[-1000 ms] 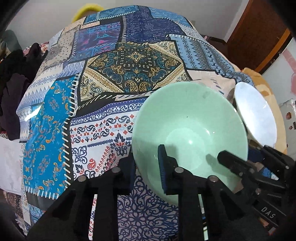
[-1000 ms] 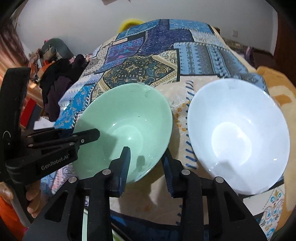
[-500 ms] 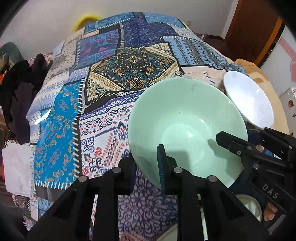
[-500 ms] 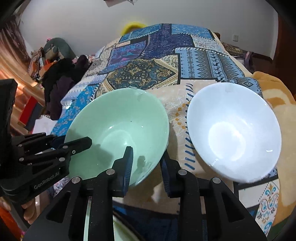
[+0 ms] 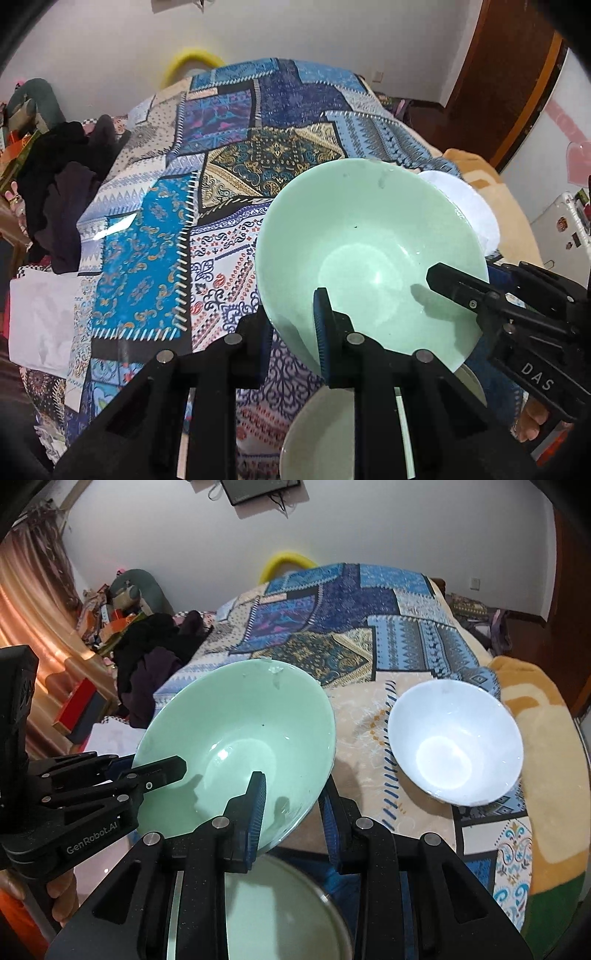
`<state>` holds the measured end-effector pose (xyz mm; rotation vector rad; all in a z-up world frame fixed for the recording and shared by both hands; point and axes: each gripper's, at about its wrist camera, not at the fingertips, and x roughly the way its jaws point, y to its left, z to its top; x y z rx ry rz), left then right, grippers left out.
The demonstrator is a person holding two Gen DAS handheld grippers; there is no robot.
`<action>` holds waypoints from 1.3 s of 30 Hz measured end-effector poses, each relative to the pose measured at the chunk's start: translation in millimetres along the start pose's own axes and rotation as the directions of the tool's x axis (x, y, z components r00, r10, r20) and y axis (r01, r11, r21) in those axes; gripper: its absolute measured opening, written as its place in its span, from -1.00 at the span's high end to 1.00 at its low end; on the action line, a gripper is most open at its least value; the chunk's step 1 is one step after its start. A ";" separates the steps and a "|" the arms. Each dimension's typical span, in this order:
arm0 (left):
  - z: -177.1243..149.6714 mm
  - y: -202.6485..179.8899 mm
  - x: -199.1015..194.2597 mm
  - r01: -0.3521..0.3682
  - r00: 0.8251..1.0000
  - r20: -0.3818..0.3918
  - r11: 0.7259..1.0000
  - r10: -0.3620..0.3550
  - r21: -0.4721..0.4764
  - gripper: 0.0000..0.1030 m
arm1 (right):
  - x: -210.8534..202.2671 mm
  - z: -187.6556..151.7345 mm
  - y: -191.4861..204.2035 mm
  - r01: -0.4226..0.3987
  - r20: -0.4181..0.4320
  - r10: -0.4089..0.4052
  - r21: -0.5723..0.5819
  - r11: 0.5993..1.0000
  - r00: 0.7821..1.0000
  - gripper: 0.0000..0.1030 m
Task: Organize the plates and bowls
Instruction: 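Lift and carry the mint green bowls with both grippers toward the pink bowls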
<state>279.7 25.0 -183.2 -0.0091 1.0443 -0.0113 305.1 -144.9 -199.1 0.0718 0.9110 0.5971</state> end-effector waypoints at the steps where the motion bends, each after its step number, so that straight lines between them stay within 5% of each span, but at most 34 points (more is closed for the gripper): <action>1: -1.9 0.5 -5.4 -0.001 1.000 0.006 1.000 0.001 -0.001 0.61 | -4.9 -1.2 3.9 0.000 0.008 0.000 -0.007 1.000 1.000 0.48; 19: -56.0 27.8 -98.3 -0.019 0.992 0.123 0.999 0.024 -0.044 0.60 | -47.7 -22.2 64.1 -0.041 0.063 0.047 -0.087 0.995 0.997 0.48; 39: -130.5 96.1 -144.0 -0.046 0.989 0.128 0.982 0.070 -0.184 0.61 | -36.5 -52.8 136.5 -0.164 0.004 0.167 -0.155 0.974 0.986 0.48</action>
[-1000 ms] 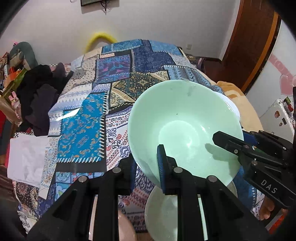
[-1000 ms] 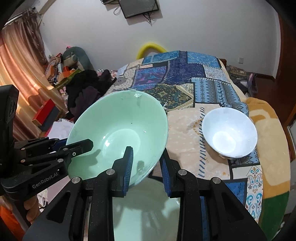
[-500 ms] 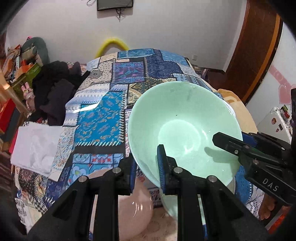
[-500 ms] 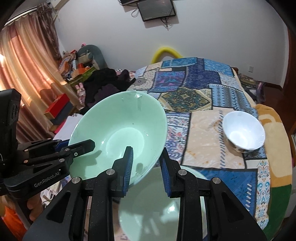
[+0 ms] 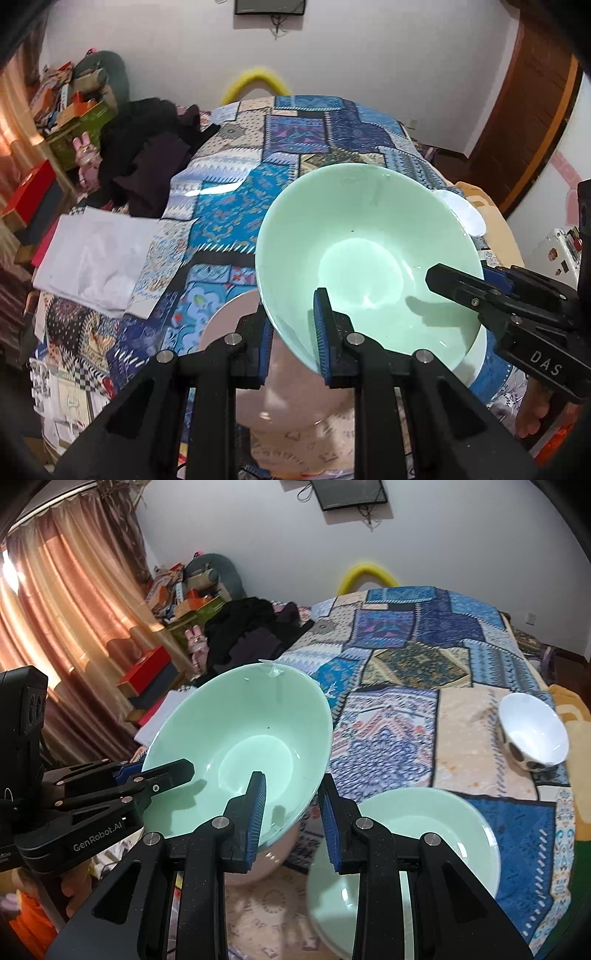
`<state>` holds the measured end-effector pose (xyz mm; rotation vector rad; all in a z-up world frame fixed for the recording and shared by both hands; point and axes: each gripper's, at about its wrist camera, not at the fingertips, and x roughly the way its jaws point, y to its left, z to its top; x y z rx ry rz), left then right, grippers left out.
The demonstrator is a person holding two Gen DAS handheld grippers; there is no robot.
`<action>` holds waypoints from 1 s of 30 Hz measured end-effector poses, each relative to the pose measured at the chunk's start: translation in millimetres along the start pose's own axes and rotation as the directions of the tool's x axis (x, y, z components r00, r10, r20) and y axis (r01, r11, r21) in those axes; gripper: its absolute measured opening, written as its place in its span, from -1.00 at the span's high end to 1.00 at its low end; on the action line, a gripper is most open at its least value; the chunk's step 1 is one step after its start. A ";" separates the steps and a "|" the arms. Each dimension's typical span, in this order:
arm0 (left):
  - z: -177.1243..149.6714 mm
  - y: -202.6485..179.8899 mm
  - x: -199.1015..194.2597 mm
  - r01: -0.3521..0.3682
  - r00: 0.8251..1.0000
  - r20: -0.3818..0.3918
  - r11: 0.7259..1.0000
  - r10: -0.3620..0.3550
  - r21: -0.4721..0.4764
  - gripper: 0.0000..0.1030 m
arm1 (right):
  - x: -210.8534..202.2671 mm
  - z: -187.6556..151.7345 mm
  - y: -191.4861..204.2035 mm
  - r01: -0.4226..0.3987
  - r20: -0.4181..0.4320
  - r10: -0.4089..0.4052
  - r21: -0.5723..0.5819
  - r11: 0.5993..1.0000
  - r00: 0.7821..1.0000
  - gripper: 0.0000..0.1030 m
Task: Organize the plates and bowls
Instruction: 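Lift and carry the mint green bowls with both grippers toward the pink bowls, then lower the mint green bowls onto the pink bowls with both grippers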
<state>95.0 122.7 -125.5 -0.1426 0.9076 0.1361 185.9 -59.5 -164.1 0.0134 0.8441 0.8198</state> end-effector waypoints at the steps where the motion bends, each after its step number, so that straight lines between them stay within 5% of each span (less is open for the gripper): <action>1: -2.8 2.9 -0.5 -0.002 1.000 -0.002 1.000 0.002 -0.006 0.61 | 3.2 -1.6 3.9 -0.006 -0.008 0.006 -0.006 1.000 1.000 0.48; 30: -56.8 62.2 44.7 -0.045 0.988 -0.153 0.992 0.026 -0.120 0.61 | 68.9 -37.2 28.6 -0.050 -0.204 0.045 -0.021 0.999 0.978 0.49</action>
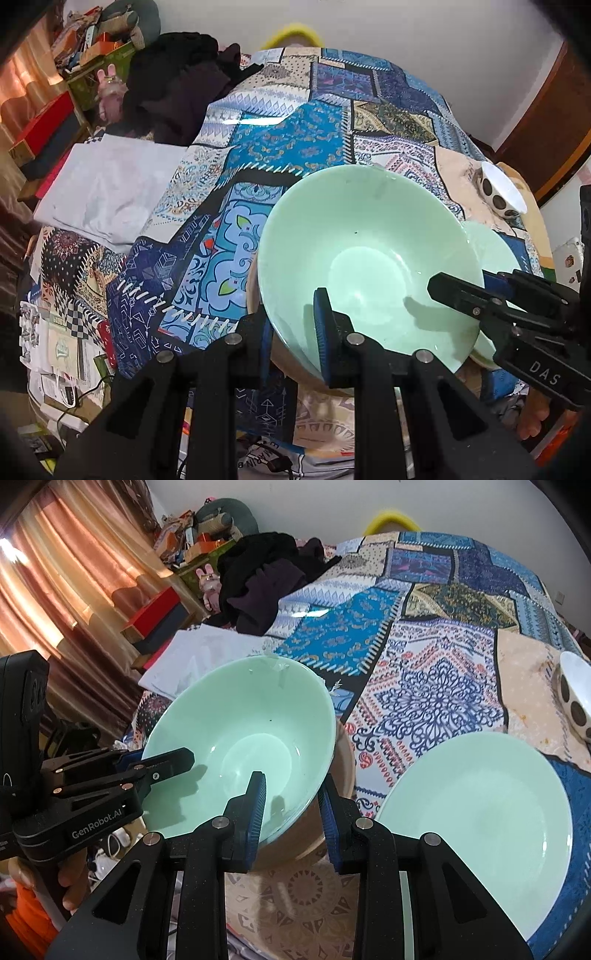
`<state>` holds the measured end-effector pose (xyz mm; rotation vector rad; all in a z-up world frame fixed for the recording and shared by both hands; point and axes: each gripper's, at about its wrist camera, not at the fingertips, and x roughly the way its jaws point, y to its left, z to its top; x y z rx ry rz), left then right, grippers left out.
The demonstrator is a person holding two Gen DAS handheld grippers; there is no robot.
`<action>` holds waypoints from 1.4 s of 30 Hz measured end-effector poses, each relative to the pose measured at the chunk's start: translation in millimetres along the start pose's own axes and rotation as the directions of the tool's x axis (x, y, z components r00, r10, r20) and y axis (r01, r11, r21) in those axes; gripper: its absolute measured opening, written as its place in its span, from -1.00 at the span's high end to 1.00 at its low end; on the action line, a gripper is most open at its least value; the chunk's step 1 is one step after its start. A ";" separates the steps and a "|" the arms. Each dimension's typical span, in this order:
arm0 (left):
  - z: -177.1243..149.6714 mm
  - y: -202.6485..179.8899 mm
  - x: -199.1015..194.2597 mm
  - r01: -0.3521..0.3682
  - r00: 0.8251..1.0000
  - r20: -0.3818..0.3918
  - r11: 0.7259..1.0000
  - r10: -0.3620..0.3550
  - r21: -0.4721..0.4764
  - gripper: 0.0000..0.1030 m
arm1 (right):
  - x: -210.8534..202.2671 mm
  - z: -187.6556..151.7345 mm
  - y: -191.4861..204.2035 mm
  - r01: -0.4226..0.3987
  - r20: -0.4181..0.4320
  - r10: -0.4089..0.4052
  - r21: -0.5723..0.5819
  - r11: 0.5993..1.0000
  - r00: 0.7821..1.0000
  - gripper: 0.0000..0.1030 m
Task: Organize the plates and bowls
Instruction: 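Lower the mint green bowls onto the pink bowls with both grippers, then open both grippers and withdraw from the stacked bowls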
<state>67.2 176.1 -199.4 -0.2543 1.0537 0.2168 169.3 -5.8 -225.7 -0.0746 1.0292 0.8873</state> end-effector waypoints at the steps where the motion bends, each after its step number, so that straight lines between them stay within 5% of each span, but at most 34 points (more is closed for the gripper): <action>1: -0.5 0.9 1.9 0.000 1.000 -0.004 1.000 0.000 -0.001 0.61 | 2.3 -1.0 -0.2 0.000 -0.008 0.000 0.000 1.000 1.000 0.49; 12: -4.5 6.4 21.1 -0.012 0.999 -0.052 1.000 0.012 -0.007 0.61 | 18.2 -6.7 -3.2 -0.003 -0.060 0.004 0.011 1.000 0.998 0.49; 30: -8.4 1.1 33.0 0.003 0.997 -0.080 1.000 -0.002 0.018 0.59 | 6.6 -4.9 -11.5 -0.002 -0.041 0.003 0.031 1.000 0.999 0.44; 42: -8.0 -6.5 21.3 -0.049 0.996 -0.070 0.997 0.052 0.055 0.60 | -8.4 -4.2 -17.0 -0.011 -0.008 0.011 0.024 1.000 1.000 0.43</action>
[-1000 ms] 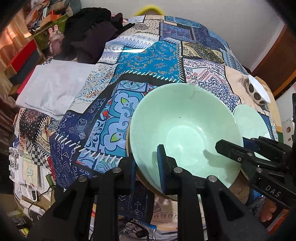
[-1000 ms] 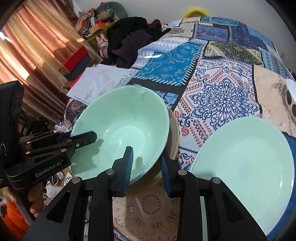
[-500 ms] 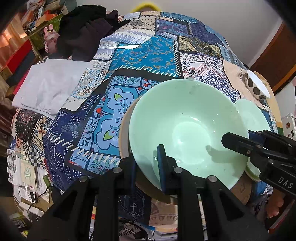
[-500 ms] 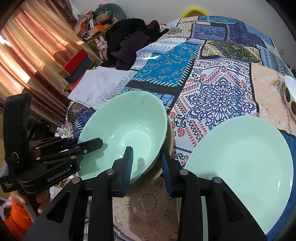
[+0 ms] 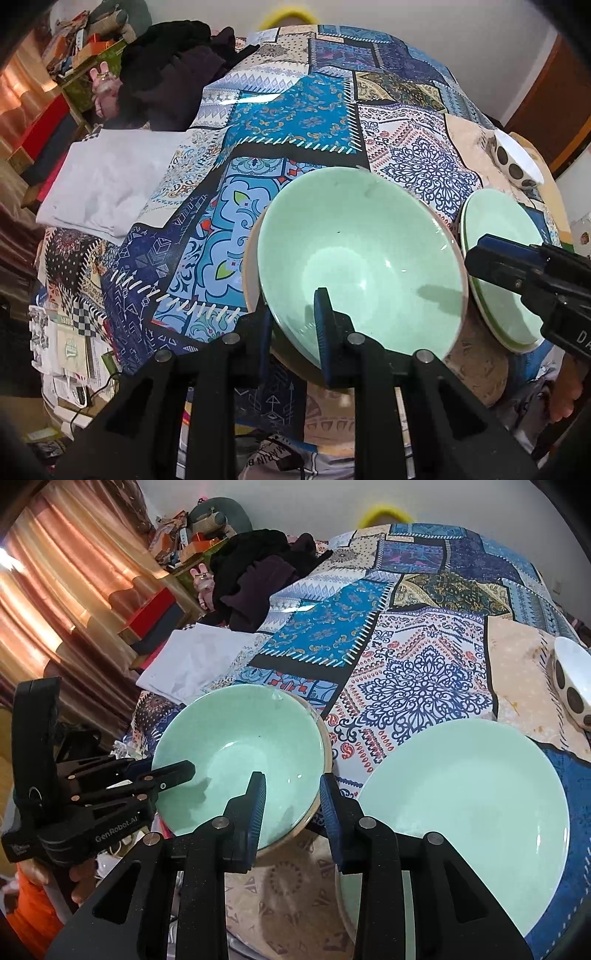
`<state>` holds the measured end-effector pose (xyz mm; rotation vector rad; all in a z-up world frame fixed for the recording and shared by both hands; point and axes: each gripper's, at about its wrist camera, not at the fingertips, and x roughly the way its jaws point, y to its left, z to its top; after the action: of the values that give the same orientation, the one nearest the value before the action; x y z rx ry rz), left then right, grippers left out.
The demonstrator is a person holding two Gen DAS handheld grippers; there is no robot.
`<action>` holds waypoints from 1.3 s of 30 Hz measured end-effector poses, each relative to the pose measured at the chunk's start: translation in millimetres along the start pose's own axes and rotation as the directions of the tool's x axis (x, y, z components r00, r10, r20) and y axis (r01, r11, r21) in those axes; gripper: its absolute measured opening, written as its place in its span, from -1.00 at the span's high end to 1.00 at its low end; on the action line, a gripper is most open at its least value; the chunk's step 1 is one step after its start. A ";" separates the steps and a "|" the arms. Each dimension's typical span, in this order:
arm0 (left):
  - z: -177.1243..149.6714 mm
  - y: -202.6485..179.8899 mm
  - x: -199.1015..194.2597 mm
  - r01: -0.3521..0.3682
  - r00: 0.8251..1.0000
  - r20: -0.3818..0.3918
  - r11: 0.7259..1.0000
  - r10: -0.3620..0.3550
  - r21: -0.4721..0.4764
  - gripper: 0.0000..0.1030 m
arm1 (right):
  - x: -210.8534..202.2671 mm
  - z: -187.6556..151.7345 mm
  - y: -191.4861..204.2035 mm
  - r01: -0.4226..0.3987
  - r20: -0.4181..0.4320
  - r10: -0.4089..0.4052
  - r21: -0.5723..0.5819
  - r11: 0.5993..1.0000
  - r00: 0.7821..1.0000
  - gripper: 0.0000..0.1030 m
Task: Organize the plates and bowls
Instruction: 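Open both grippers and withdraw from the stacked bowls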
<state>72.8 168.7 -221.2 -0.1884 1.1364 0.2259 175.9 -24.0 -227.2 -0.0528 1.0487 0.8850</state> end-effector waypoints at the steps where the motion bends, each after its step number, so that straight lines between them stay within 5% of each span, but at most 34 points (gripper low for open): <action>1: 0.9 0.7 -1.4 0.001 1.000 -0.003 1.000 -0.001 -0.005 0.60 | -0.5 0.0 -0.9 -0.001 0.001 0.001 0.000 1.000 1.000 0.43; 7: 4.7 3.5 -19.3 -0.021 0.999 0.026 0.999 0.021 -0.025 0.60 | -12.5 0.7 -6.7 0.006 0.030 -0.006 -0.005 1.000 1.000 0.43; 18: 29.8 -31.7 -76.9 0.012 0.981 0.195 1.000 -0.016 0.024 0.52 | -71.9 10.4 -38.2 0.077 0.168 -0.080 0.024 0.997 0.982 0.43; 32: 84.9 -132.5 -72.9 0.070 0.955 0.277 0.988 -0.105 0.135 -0.34 | -136.6 9.3 -128.2 0.231 0.275 -0.263 0.145 0.962 0.925 -0.07; 39: 119.7 -170.3 -39.8 0.156 0.961 0.204 0.976 -0.185 0.152 -0.36 | -142.9 8.6 -180.0 0.304 0.247 -0.354 0.218 0.927 0.902 -0.13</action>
<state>207.9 33.1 -130.2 -0.1378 0.9086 0.0148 272.0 -226.8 -177.2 0.0419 0.8131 0.4709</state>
